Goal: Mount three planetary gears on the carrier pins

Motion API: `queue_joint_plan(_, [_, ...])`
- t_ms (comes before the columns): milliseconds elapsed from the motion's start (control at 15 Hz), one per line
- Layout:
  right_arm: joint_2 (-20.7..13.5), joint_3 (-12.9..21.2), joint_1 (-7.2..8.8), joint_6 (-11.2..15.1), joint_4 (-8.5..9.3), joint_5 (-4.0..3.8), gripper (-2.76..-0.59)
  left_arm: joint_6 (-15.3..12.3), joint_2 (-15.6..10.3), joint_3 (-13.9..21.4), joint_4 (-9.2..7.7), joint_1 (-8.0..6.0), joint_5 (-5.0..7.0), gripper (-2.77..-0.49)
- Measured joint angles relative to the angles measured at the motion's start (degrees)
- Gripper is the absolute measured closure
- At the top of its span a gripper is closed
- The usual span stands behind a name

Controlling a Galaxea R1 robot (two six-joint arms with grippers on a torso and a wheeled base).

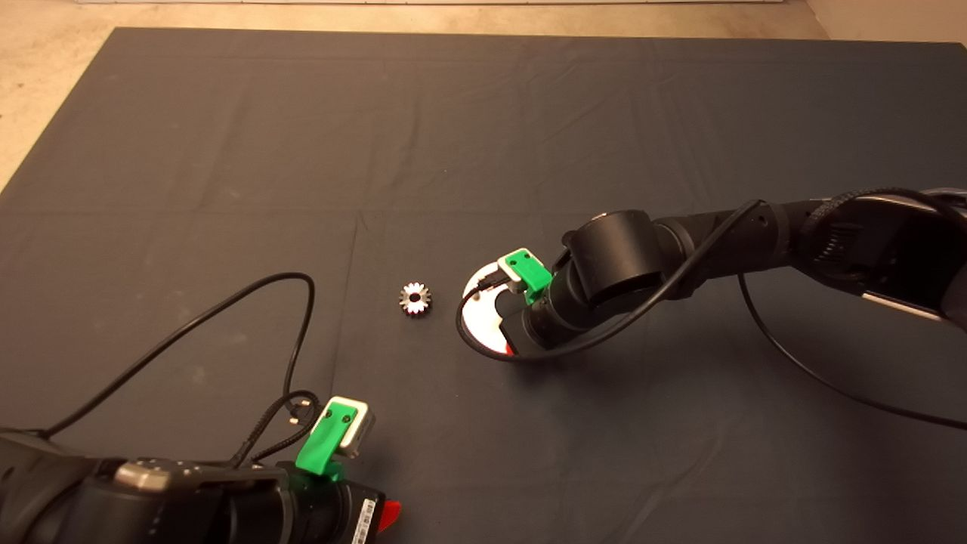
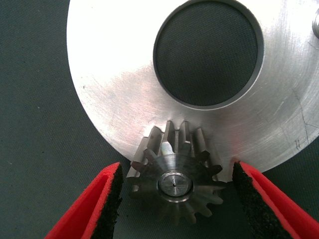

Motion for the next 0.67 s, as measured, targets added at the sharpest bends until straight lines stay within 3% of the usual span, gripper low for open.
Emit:
queue_joint_plan(200, [0.0, 0.0, 0.0, 0.0, 0.0, -0.02, -1.89, 0.0, 0.0, 0.0, 0.0, 0.0, -0.02, -1.62])
queue_joint_plan(667, [0.0, 0.0, 0.22, 0.0, 0.02, -0.02, -2.18, 0.0, 0.0, 0.0, 0.0, 0.0, -0.02, -1.62])
